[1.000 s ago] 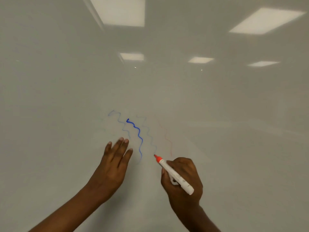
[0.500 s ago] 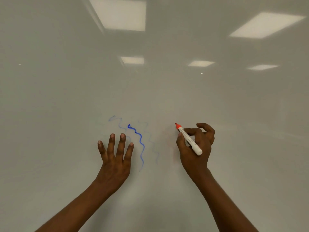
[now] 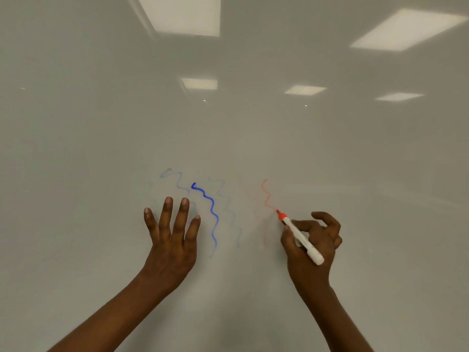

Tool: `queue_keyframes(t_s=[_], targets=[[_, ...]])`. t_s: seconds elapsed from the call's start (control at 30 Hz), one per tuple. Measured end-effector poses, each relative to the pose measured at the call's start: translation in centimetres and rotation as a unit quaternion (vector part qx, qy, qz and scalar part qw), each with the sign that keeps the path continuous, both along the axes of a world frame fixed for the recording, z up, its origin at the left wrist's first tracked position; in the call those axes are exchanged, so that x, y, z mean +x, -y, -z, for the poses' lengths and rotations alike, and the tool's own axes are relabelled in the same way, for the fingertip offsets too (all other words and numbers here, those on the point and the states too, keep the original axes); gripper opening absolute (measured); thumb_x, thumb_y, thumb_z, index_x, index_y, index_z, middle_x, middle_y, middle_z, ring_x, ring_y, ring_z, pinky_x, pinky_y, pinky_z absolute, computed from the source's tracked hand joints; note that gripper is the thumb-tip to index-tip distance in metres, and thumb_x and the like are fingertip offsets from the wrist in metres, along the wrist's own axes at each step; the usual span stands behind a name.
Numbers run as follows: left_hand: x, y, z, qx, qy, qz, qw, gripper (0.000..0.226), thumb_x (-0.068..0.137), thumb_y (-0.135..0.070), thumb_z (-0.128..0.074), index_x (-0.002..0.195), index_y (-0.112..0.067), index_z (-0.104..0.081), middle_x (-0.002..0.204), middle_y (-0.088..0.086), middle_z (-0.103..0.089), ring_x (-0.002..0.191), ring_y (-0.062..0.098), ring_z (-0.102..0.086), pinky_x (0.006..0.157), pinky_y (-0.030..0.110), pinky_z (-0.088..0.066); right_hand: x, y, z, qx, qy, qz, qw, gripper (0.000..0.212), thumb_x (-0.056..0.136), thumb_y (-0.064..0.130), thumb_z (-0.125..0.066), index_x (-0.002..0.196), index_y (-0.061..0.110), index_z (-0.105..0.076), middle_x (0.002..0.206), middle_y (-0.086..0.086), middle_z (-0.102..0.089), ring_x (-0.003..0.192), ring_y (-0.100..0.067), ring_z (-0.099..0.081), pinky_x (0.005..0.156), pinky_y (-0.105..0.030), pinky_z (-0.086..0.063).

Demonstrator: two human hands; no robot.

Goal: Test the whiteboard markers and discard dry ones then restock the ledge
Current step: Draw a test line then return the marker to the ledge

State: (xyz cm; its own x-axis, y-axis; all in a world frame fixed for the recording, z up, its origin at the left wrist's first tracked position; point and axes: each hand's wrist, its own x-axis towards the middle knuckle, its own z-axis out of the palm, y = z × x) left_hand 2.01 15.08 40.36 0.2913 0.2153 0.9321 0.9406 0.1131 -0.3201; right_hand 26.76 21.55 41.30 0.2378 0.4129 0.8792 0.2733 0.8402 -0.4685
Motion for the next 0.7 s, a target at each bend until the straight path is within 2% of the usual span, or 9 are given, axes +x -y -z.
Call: queue_keyframes(t_s=[0.1,0.2,0.3,0.37,0.43,0.5,0.57,0.63,0.7], targets=[[0.2,0.2,0.2,-0.012,0.010,0.047,0.999,0.034,0.086,0.012,-0.029,0.113,-0.004,-0.042,0.135,0.030,-0.033,0.130,0.055,-0.023,0.094,0.080,-0.021,1.1,-0.2,2.0,-0.037,-0.012,-0.001,0.999,0.006,0.072,0.039,-0.055,0.070,0.033,-0.055,0.093,-0.010,-0.063,0.118,-0.029,-0.044,0.088,-0.008,-0.023],[0.6,0.7,0.4,-0.015,0.014,0.087,0.996,0.026,0.090,0.009,-0.026,0.104,-0.006,-0.043,0.133,0.028,-0.035,0.130,0.053,-0.025,0.098,0.077,-0.022,1.6,0.3,4.2,-0.034,-0.009,0.017,0.999,0.005,0.071,0.037,-0.055,0.069,0.034,-0.052,0.087,-0.002,-0.062,0.115,-0.027,-0.046,0.087,-0.021,-0.030],[1.1,1.0,1.3,-0.029,0.007,0.119,0.992,0.022,0.094,0.004,-0.026,0.102,-0.006,-0.044,0.132,0.025,-0.039,0.130,0.050,-0.029,0.103,0.071,-0.023,1.6,0.7,6.9,-0.063,0.013,0.024,0.998,0.009,0.069,0.039,-0.056,0.074,0.042,-0.049,0.091,-0.011,-0.063,0.108,-0.039,-0.049,0.087,-0.006,-0.026],[1.7,1.3,2.0,-0.049,0.054,0.132,0.989,0.022,0.098,-0.002,-0.029,0.110,-0.005,-0.048,0.137,0.018,-0.042,0.134,0.041,-0.032,0.109,0.060,-0.026,1.5,0.9,8.3,-0.081,0.037,0.022,0.996,0.007,0.069,0.040,-0.057,0.073,0.040,-0.052,0.087,-0.013,-0.064,0.106,-0.043,-0.051,0.088,-0.002,-0.022],[2.4,1.9,2.6,-0.106,0.122,0.103,0.981,0.034,0.099,-0.007,-0.040,0.130,-0.018,-0.049,0.143,-0.007,-0.034,0.137,0.013,-0.028,0.112,0.033,-0.027,1.3,1.5,8.5,-0.094,0.059,0.016,0.994,0.012,0.068,0.036,-0.062,0.070,0.043,-0.052,0.085,-0.001,-0.064,0.109,-0.037,-0.052,0.091,-0.007,-0.022],[3.2,2.3,3.1,-0.121,0.175,0.120,0.970,0.047,0.095,-0.008,-0.047,0.124,-0.045,-0.048,0.132,-0.026,-0.037,0.123,-0.003,-0.039,0.098,0.021,-0.037,0.8,2.8,7.8,-0.093,0.052,0.003,0.994,0.017,0.066,0.033,-0.064,0.067,0.045,-0.051,0.088,0.019,-0.060,0.116,-0.013,-0.050,0.090,-0.027,-0.032],[3.5,3.0,2.9,-0.102,0.172,0.172,0.965,0.034,0.086,-0.005,-0.042,0.108,-0.028,-0.050,0.117,-0.011,-0.051,0.100,0.005,-0.056,0.072,0.024,-0.053,0.2,4.6,6.9,-0.067,0.041,-0.022,0.997,0.009,0.067,0.036,-0.060,0.066,0.042,-0.053,0.094,0.030,-0.058,0.113,0.004,-0.045,0.073,-0.044,-0.045],[2.8,2.6,4.0,-0.087,0.132,0.199,0.967,0.020,0.079,-0.006,-0.034,0.093,-0.013,-0.045,0.112,0.003,-0.049,0.088,0.016,-0.061,0.049,0.024,-0.052,-0.5,6.5,6.5,-0.035,0.043,-0.074,0.996,0.008,0.070,0.035,-0.062,0.075,0.039,-0.057,0.091,0.026,-0.061,0.110,-0.002,-0.049,0.064,-0.048,-0.050],[3.1,2.6,4.1,-0.075,0.143,0.232,0.959,0.015,0.084,-0.007,-0.034,0.093,-0.012,-0.045,0.111,0.004,-0.051,0.098,0.013,-0.058,0.056,0.025,-0.053,-1.4,8.2,6.1,-0.022,0.051,-0.133,0.990,0.016,0.070,0.034,-0.064,0.081,0.043,-0.057,0.092,0.025,-0.061,0.109,-0.008,-0.052,0.062,-0.040,-0.052]])
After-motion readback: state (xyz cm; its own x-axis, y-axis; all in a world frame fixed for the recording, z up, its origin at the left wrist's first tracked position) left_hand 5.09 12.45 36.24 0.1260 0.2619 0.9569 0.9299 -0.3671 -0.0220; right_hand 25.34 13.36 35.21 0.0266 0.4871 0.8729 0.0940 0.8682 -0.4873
